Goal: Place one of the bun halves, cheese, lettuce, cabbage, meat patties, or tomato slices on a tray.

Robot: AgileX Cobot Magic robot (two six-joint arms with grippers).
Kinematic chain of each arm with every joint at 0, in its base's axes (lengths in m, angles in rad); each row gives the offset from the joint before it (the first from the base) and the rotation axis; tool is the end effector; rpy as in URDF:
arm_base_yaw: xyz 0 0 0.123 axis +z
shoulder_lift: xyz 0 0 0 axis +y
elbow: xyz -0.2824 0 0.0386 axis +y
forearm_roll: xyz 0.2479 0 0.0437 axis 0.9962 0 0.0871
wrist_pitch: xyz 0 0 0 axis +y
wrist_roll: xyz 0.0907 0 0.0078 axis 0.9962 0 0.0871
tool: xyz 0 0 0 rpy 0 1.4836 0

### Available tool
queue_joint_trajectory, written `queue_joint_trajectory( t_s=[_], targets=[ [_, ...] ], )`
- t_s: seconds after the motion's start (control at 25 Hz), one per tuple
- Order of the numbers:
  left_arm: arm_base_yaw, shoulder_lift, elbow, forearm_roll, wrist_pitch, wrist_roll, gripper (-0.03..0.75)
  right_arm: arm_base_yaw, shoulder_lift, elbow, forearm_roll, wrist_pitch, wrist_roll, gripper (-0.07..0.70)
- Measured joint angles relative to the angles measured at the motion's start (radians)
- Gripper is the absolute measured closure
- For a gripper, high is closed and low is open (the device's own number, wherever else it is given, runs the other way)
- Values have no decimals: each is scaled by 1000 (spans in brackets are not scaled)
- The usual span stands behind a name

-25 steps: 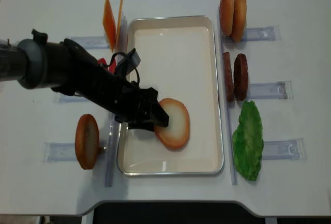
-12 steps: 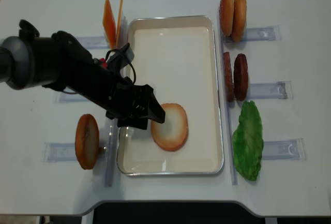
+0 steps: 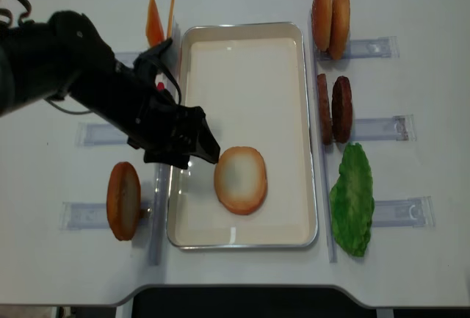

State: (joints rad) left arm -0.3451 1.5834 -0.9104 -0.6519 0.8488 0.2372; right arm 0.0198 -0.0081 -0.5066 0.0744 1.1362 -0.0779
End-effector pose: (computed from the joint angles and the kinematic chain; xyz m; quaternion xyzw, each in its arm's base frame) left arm 0.2525 -0.1349 0.2060 0.0847 0.9613 -0.2573 0.0507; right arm -0.0104 0.0059 0.2731 -0.0455 0.8669 0.0227 0.4959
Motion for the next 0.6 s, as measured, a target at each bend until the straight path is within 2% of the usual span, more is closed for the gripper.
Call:
queue_joint_trajectory(
  t_s=[0.24, 0.4, 0.48, 0.6],
  targets=[
    [0, -107, -107, 270, 189, -237, 132, 0, 0, 0, 0, 0, 0, 216],
    [0, -144, -151, 411, 317, -333, 132, 0, 0, 0, 0, 0, 0, 216],
    [0, -153, -161, 477, 352, -374, 132, 0, 0, 0, 0, 0, 0, 216],
    [0, -155, -167, 554, 365, -400, 132, 0, 0, 0, 0, 0, 0, 216]
  ],
)
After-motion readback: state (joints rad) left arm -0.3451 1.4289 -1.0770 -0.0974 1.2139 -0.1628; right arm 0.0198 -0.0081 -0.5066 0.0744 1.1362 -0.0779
